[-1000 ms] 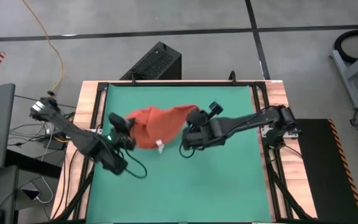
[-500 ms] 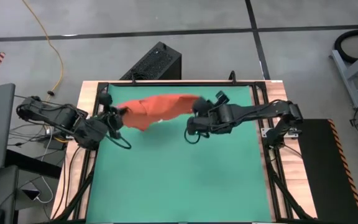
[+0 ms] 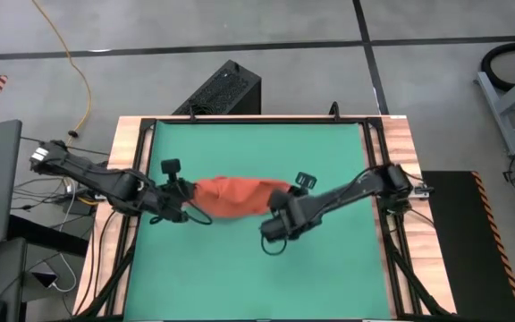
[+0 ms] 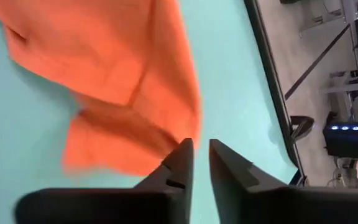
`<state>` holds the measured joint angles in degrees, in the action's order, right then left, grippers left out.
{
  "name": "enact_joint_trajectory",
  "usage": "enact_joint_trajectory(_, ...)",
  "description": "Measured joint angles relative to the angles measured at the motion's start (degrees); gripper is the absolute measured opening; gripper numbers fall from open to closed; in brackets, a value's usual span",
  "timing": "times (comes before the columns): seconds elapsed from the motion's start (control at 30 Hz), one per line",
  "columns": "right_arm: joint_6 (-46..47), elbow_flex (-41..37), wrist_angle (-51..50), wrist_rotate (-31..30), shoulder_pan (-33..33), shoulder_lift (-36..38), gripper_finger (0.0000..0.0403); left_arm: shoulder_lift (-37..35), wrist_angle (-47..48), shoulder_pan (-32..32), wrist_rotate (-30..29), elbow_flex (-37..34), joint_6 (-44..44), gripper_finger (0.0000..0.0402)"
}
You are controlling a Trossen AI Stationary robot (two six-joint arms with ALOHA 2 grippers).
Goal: Roll towel into tight, uniform cylinder
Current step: Roll the orange towel
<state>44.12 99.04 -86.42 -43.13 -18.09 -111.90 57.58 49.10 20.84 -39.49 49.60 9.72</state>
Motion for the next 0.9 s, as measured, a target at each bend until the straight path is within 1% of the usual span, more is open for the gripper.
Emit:
enact_joint_trajectory(0.1,2.24,-0.02,2.59,-1.39,-2.86,0.24,0.0125,0.57,-2.06,-0.02,0.61,-0.03,0.84,0.0000)
enact_joint_trajectory(0.17,0.39,-0.02,7.41,-4.80,-5.65,0.50,0.0152,0.61,-4.03,-0.10,0.14,-0.04,-0.41,0.0000)
enact_joint_trajectory(0.27,-8.03,-0.02,17.66,-10.64,-10.01,0.14,0.0184,0.23,-8.71,-0.98,0.35,0.01,-3.98,0.0000)
enact_joint_trajectory(0.33,-17.15,0.02,25.96,-10.97,-11.61,-1.14,0.0198,0.12,-10.75,-1.81,0.68,0.01,-5.42,0.0000)
enact_joint_trajectory(0.43,-28.49,-0.01,39.39,-10.90,-11.18,-4.89,0.0203,0.14,-12.65,-3.40,1.84,0.01,-6.57,0.0000)
enact_joint_trajectory(0.57,-38.41,-0.02,54.79,-10.85,-7.48,-9.81,0.0197,0.14,-15.50,-5.29,5.45,0.01,-6.41,0.0000)
enact_joint_trajectory(0.63,-40.88,-0.02,61.45,-10.60,-5.41,-12.11,0.0195,0.16,-16.90,-6.07,6.19,0.01,-6.71,0.0000)
enact_joint_trajectory(0.73,-42.69,-0.02,71.01,-8.35,-3.28,-15.22,0.0195,0.16,-18.20,-7.15,6.21,0.01,-7.50,0.0000)
enact_joint_trajectory(0.8,-43.49,-0.04,76.45,-8.18,-2.58,-17.15,0.0195,0.16,-18.74,-7.85,6.21,0.01,-7.52,0.0000)
enact_joint_trajectory(0.9,-44.05,0.00,84.07,-9.54,-2.43,-20.19,0.0194,0.14,-18.76,-8.55,6.19,0.01,-7.50,0.0000)
